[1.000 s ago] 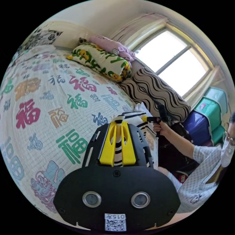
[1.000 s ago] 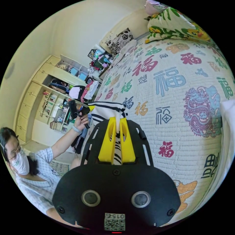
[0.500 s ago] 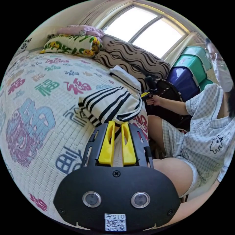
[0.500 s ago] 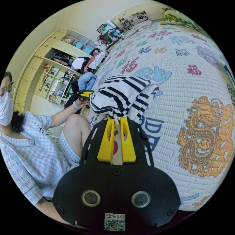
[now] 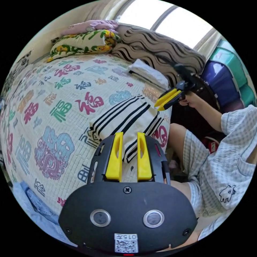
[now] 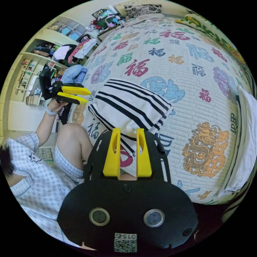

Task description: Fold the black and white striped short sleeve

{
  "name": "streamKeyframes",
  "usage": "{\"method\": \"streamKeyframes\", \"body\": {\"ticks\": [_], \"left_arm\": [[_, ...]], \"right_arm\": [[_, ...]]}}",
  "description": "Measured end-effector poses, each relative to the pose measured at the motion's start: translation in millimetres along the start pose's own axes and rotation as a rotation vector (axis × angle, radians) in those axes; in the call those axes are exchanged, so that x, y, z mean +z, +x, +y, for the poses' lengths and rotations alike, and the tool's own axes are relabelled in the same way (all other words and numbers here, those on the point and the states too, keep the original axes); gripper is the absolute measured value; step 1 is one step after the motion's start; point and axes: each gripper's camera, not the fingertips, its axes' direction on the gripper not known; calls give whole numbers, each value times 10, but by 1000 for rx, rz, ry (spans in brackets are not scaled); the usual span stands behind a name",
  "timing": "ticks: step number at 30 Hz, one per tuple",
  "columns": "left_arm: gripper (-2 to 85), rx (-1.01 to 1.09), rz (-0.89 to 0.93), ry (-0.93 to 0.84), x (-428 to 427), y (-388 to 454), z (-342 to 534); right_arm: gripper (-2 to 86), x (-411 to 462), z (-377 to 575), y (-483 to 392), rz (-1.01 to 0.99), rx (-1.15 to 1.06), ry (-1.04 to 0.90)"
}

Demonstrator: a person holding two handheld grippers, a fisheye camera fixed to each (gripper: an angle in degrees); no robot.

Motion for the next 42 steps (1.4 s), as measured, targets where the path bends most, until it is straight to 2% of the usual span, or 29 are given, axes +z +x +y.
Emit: {"method": "streamKeyframes", "body": {"ticks": [1, 3, 7, 12, 18, 21, 22, 25, 28, 33, 36, 38, 40, 42], "left_arm": [[79, 14, -22, -104, 221, 31, -60], [71, 13, -67, -184, 484, 40, -40], [45, -4, -103, -116, 539, 44, 108], [47, -41, -78, -143, 448, 20, 67], [88, -257, -82, 49, 30, -316, -69], [79, -402, 58, 51, 140, -679, -114], [66, -423, 111, 42, 213, -765, -122], [39, -411, 144, 77, 165, -845, -96], [40, -401, 119, 79, 88, -828, -115], [77, -387, 72, 67, -200, -663, -66], [91, -392, 168, 47, -269, -578, 61], [84, -403, 243, 3, -228, -576, 93], [38, -398, 237, -6, -263, -569, 131], [29, -408, 227, 3, -338, -582, 164]], "right_arm": [[92, 161, -56, -45, 34, -16, -53], [86, 377, -64, -51, 69, -18, -117], [61, 372, 154, 60, 18, 28, -10], [59, 261, 271, 134, -30, 84, -16], [96, -40, 239, 275, 20, 186, 147], [78, 60, 134, 492, -113, 268, 147], [38, 111, 111, 533, -156, 274, 146], [6, 158, 130, 572, -69, 254, 124], [6, 131, 198, 664, -144, 282, 147], [54, 15, 349, 500, -100, 253, 135], [68, 119, 482, 434, -185, 246, 83], [36, 284, 513, 438, -250, 260, 51], [11, 342, 542, 454, -257, 276, 61], [0, 333, 593, 468, -248, 288, 75]]}}
